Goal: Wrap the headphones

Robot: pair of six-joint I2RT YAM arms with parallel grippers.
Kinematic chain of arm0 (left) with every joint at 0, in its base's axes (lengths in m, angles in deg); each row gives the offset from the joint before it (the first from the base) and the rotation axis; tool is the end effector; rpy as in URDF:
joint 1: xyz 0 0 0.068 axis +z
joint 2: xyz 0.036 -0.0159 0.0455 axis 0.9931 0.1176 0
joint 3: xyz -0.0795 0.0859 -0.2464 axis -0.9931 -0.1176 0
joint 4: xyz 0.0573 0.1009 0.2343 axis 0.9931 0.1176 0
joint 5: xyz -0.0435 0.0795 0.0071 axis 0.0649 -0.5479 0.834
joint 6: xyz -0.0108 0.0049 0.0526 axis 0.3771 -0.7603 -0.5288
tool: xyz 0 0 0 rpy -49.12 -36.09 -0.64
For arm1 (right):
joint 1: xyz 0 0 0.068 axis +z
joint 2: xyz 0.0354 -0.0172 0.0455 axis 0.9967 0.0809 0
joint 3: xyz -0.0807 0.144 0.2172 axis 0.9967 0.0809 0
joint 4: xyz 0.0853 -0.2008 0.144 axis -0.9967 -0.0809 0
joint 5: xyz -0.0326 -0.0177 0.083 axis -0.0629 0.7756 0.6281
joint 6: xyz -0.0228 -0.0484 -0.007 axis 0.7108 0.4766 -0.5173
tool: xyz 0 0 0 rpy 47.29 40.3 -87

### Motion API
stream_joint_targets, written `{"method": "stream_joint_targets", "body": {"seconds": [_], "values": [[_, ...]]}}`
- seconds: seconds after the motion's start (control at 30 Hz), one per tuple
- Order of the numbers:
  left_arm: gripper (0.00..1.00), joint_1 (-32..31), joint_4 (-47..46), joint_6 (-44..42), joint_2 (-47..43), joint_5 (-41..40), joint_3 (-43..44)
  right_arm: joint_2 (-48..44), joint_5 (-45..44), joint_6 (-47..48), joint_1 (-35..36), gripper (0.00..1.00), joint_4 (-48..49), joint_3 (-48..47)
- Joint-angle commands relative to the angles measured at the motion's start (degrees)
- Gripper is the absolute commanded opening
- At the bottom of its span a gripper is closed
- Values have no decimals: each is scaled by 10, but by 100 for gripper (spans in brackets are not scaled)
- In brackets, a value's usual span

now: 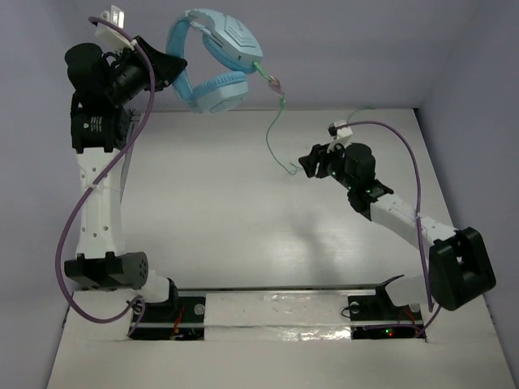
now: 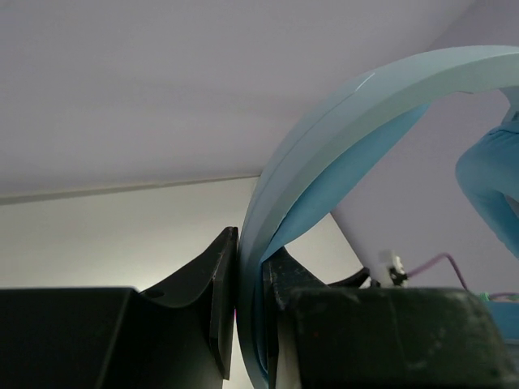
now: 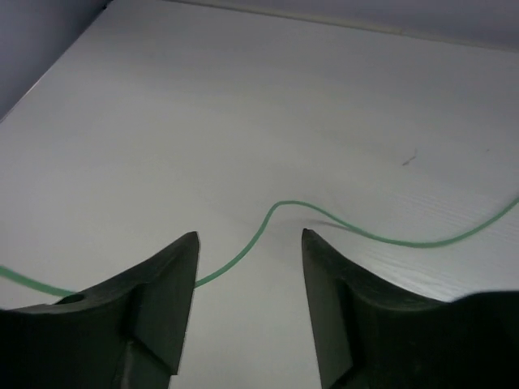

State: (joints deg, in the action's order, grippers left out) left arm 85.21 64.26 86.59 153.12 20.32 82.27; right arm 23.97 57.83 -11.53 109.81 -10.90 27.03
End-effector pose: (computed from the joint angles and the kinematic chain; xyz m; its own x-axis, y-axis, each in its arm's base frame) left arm 0.2848 -0.0117 0.5615 -0.1079 -0.4022 -0.9092 0.5846 0.7141 -0.3852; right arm 0.2894 0.1380 0.2821 -0.2615 0.0627 -0.9632 -0.5192 0.8321 0.1952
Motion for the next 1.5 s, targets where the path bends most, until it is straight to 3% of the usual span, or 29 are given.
{"method": "stream_joint_targets", "body": {"seconds": [0.0, 0.1, 0.17, 0.2, 0.27, 0.37, 0.43, 0.5, 0.6, 0.7, 0.83, 1.03, 1.17, 1.4, 1.47], "values": [[0, 1, -45, 33, -3, -1, 23, -32, -14, -6, 5, 62, 31, 15], [0, 1, -45, 42, -5, 2, 32, -8, 3, 13, 10, 61, -22, -21], [0, 1, -33, 35, 1, -2, 61, -10, -22, 17, 10, 48, -42, -26], [0, 1, -18, 32, 10, -4, 74, -14, -32, 17, 10, 32, -65, -27], [0, 1, -12, 34, 19, -7, 94, -24, -58, 14, 10, 26, -81, -27], [0, 1, -30, 48, 20, 4, 82, -22, -33, 17, 10, 30, -103, -26], [0, 1, -42, 52, 11, 9, 67, -15, 25, 28, 23, 59, -82, -19], [0, 1, -51, 52, -4, 12, 52, 5, 28, 33, 30, 82, -68, -26], [0, 1, -50, 44, -23, 11, 29, 41, -47, 51, 38, 86, -60, -61], [0, 1, -55, 44, -36, 17, 18, 70, -76, 74, 38, 86, -52, -84], [0, 1, -82, 69, -49, 47, -7, 117, -52, 77, 38, 85, 33, -103], [0, 1, -92, 82, -66, 84, -24, 157, 0, 61, 38, 81, 171, -104], [0, 1, -94, 87, -87, 100, -69, 181, 55, 36, 38, 78, 211, -127], [0, 1, -119, 121, -116, 108, -154, 224, 189, -93, 38, 61, 324, -134], [0, 1, -132, 144, -118, 122, -170, 239, 190, -98, 38, 49, 341, -131]]}}
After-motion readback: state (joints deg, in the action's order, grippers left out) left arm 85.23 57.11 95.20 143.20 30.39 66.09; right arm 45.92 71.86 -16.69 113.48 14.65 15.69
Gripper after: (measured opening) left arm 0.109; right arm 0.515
